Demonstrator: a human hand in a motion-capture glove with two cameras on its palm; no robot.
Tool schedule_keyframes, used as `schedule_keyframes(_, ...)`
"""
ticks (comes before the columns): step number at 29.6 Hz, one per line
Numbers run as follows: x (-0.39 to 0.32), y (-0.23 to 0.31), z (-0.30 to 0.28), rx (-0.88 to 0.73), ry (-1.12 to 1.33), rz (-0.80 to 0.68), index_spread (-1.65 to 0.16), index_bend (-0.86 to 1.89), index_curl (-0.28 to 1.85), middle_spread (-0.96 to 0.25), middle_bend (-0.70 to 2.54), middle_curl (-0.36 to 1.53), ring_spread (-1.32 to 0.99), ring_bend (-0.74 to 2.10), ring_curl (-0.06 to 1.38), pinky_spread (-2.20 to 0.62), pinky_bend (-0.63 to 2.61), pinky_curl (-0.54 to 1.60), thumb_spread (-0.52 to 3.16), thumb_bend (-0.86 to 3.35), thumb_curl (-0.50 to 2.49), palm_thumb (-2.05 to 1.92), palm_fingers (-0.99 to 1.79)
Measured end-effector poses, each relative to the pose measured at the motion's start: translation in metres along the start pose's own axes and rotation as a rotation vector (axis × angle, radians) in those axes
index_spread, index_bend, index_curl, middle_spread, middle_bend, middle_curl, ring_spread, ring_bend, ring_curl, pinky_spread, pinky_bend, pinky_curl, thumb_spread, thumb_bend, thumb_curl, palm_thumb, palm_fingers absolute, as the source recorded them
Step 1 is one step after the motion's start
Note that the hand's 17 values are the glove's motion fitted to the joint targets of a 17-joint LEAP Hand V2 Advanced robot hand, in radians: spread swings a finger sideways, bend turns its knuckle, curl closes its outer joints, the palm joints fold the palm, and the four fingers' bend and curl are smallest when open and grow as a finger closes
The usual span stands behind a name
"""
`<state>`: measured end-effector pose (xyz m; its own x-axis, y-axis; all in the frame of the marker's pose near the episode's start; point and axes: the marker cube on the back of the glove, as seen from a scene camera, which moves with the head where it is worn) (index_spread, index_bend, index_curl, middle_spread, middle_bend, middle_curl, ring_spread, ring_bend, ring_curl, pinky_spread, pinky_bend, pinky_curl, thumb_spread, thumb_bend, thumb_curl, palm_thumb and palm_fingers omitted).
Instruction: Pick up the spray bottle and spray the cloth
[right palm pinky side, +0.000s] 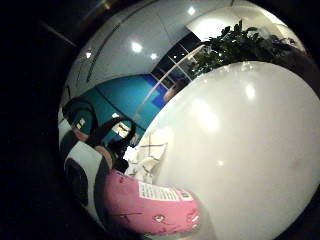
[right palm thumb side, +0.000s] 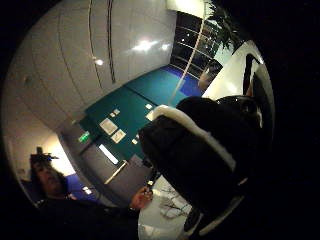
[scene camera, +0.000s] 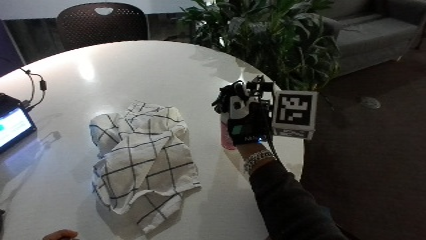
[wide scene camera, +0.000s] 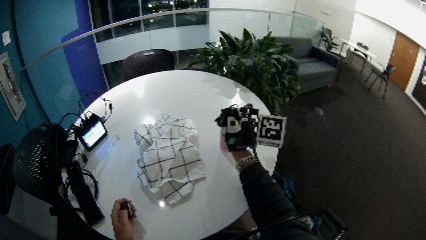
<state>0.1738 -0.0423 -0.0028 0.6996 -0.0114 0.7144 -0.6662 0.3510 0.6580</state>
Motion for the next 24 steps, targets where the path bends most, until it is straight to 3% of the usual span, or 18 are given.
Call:
schedule_keyframes(11, -0.023, -0.033, -0.007, -0.133, 0.132, -0.033, -0.27, 0.28, 0.53, -0.19, 0.77, 0.58, -0.17, 0.71, 0.46, -0.30, 0.42, 0.37, 1.28, -0.01, 0.17, 0.26, 1.44)
schedule_keyframes(24, -0.068, -0.056, 0.007, -0.461, 0.551, -0.301, -0.27, 0.28, 0.56, -0.19, 0.80, 0.57, -0.16, 0.72, 0.45, -0.30, 0.43, 0.38, 1.30, -0.02, 0.16, 0.21, 1.42)
